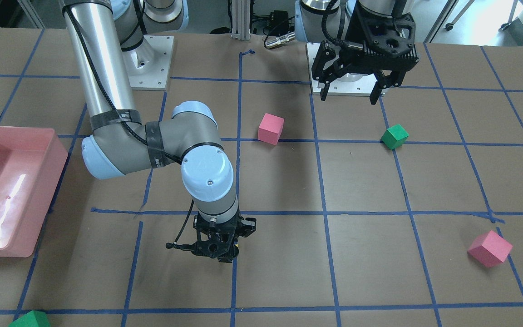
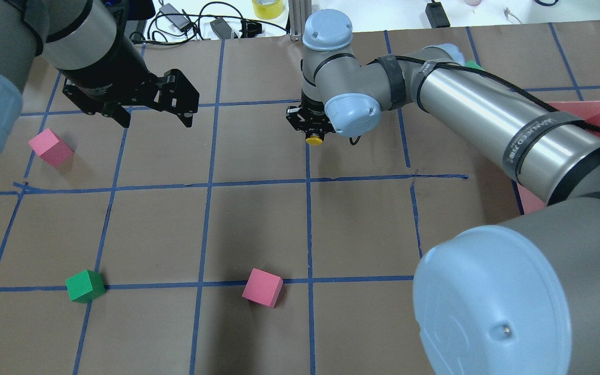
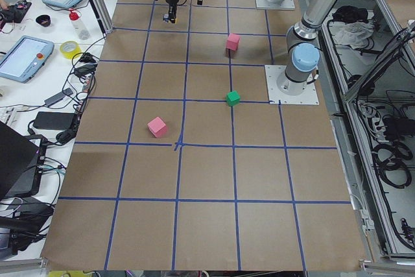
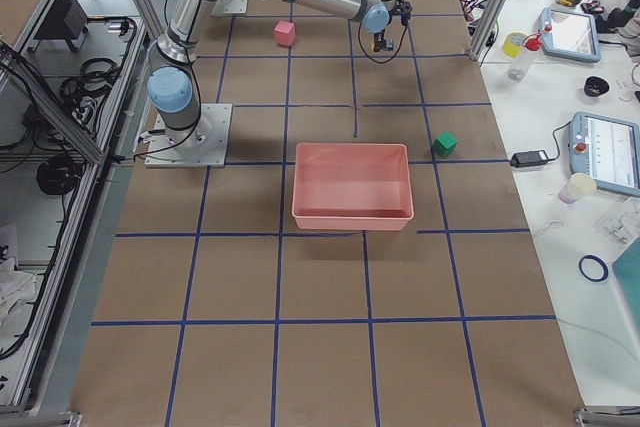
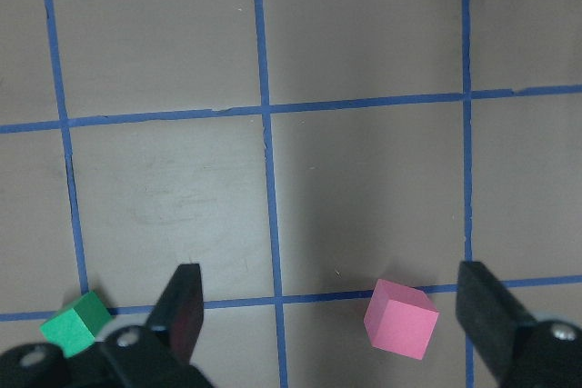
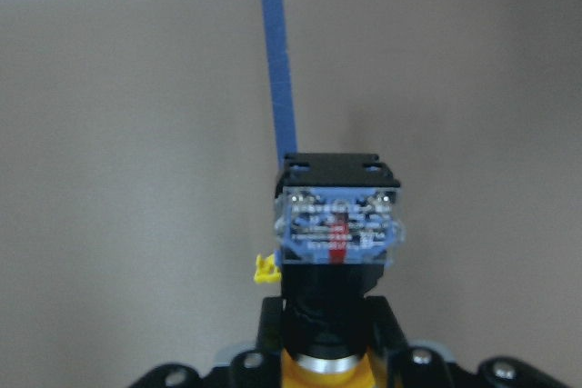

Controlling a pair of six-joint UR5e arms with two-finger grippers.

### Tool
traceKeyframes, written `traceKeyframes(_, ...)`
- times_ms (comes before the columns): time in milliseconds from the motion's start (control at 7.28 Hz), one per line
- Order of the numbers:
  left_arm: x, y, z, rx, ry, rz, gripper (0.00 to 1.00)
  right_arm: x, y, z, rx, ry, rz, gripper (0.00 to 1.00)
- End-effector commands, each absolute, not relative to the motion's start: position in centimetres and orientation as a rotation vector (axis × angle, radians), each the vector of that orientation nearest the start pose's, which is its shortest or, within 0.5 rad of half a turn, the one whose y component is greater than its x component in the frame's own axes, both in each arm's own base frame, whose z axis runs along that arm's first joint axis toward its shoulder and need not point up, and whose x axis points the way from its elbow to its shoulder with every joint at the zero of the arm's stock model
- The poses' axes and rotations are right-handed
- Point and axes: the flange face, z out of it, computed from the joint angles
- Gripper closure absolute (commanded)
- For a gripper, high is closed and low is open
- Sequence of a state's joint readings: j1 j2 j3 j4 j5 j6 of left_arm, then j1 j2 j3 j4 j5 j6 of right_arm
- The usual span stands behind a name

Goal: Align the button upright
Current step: 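Lift the switch out of the tray and carry it toward the table center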

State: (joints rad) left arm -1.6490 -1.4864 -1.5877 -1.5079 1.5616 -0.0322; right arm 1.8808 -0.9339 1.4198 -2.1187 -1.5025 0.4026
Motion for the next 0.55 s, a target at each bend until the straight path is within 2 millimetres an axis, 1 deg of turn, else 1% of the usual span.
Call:
traceKeyframes(0, -17.0, -45.5, 52.7, 0.073, 3.15, -0.205, 0.0, 36.5, -62.5, 21.1, 0.058, 3.048, -0.04, 1.0)
traceKeyframes(137, -17.0, -45.5, 52.7, 0.073, 3.15, -0.205, 0.0, 36.6, -62.7, 20.9, 0.011, 3.048, -0.039, 1.0)
traceKeyframes(275, -17.0, -45.5, 52.7, 0.073, 3.15, -0.205, 0.0, 36.6, -62.7, 20.4, 0.0, 3.049, -0.028, 1.0)
traceKeyframes(412, -17.0, -45.5, 52.7, 0.073, 3.15, -0.205, 0.0, 36.6, -62.7, 20.0, -0.091, 3.05, -0.023, 1.0)
